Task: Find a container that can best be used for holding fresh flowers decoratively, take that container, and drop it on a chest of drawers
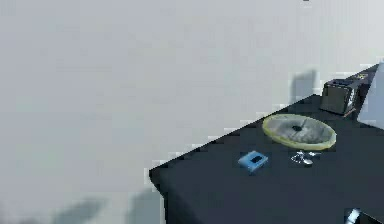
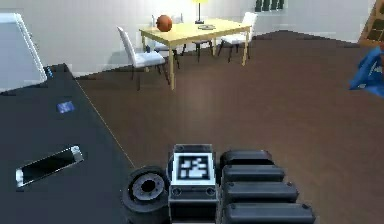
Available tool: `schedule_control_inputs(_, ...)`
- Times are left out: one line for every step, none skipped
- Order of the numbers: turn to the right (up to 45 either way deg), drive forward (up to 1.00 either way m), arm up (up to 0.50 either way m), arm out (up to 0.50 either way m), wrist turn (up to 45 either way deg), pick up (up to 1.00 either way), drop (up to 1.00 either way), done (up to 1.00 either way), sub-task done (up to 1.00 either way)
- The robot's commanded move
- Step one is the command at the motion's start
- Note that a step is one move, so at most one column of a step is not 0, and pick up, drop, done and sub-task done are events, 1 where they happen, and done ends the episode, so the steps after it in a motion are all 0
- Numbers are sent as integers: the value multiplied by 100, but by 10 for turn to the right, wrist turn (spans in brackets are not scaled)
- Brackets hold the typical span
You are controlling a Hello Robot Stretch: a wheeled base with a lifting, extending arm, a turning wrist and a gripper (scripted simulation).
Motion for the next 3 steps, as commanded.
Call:
schedule_control_inputs(-390, 0, 0, 0, 0, 0, 0, 0, 0)
schedule_control_inputs(0, 0, 0, 48, 0, 0, 0, 0, 0)
schedule_control_inputs(0, 0, 0, 0, 450, 0, 0, 0, 0)
